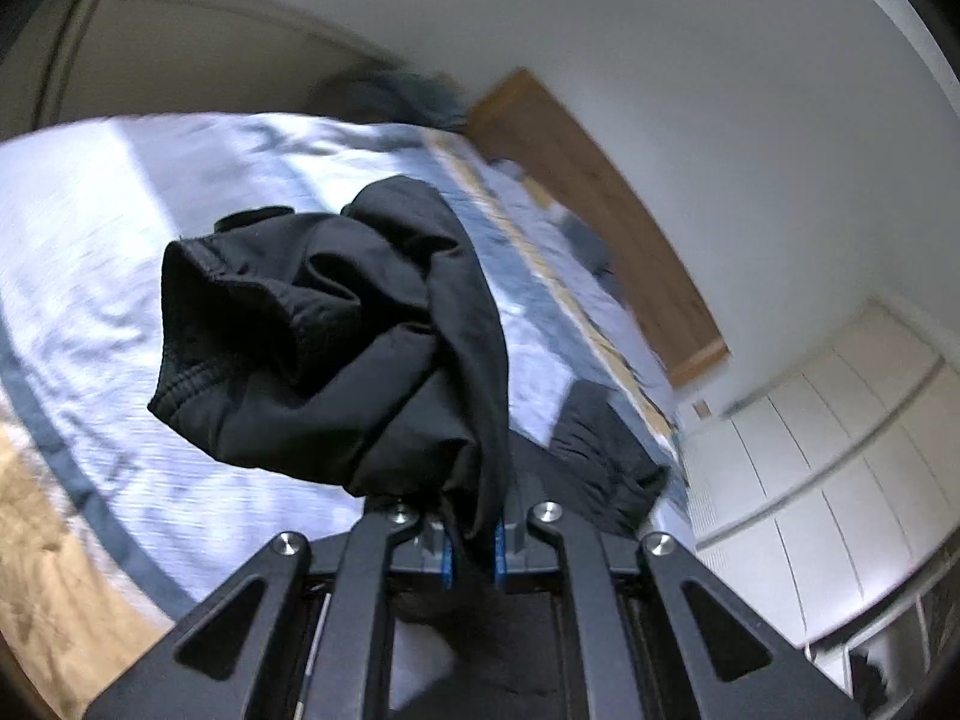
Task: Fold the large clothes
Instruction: 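Grasp the other sleeve with the left tool and fold it over the body, then open the left tool to release the sleeve onto the jacket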
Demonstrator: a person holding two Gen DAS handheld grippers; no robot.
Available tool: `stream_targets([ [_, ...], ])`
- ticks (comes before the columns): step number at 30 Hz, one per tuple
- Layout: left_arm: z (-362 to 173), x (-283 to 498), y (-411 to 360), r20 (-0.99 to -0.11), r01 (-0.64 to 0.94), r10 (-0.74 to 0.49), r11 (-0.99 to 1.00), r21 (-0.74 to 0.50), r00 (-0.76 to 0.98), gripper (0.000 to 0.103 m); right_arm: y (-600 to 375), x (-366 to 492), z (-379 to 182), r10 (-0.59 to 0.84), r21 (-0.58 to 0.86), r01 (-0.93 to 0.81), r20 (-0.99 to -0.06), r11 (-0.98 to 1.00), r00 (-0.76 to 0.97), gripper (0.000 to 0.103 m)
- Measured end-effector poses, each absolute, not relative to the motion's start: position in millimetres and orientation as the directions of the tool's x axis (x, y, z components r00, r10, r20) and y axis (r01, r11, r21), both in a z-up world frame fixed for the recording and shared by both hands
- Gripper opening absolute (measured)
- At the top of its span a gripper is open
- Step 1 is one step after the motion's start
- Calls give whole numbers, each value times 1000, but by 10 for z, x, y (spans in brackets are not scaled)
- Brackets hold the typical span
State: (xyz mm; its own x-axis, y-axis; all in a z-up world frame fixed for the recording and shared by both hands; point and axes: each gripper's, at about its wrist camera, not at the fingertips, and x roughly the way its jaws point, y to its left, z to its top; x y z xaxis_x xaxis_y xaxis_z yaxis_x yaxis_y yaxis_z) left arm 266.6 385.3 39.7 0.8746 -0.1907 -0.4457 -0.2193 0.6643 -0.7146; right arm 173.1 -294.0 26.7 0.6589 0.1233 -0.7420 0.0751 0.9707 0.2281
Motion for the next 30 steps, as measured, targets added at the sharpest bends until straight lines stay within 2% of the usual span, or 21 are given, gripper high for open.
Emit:
stream_targets([
  [6,776,2837,2983,-433,-70,-294,756,-651,852,8,-3063,1620,331,123,239,77,-717,968,686,73],
  [12,870,2964,2046,-473,43,-382,811,-583,794,8,-3194,1536,330,129,258,82,-702,963,700,73],
  [19,441,3089,1176,-576,97,-458,831,-547,677,8,-3441,1453,295,123,293,121,-691,948,713,73],
  [26,-153,3269,579,-696,87,-441,872,-482,567,8,-3620,1377,194,123,313,146,-698,938,706,73],
  [30,-425,3260,419,-726,89,-444,877,-472,525,12,-3677,1338,151,123,319,155,-703,935,701,73],
])
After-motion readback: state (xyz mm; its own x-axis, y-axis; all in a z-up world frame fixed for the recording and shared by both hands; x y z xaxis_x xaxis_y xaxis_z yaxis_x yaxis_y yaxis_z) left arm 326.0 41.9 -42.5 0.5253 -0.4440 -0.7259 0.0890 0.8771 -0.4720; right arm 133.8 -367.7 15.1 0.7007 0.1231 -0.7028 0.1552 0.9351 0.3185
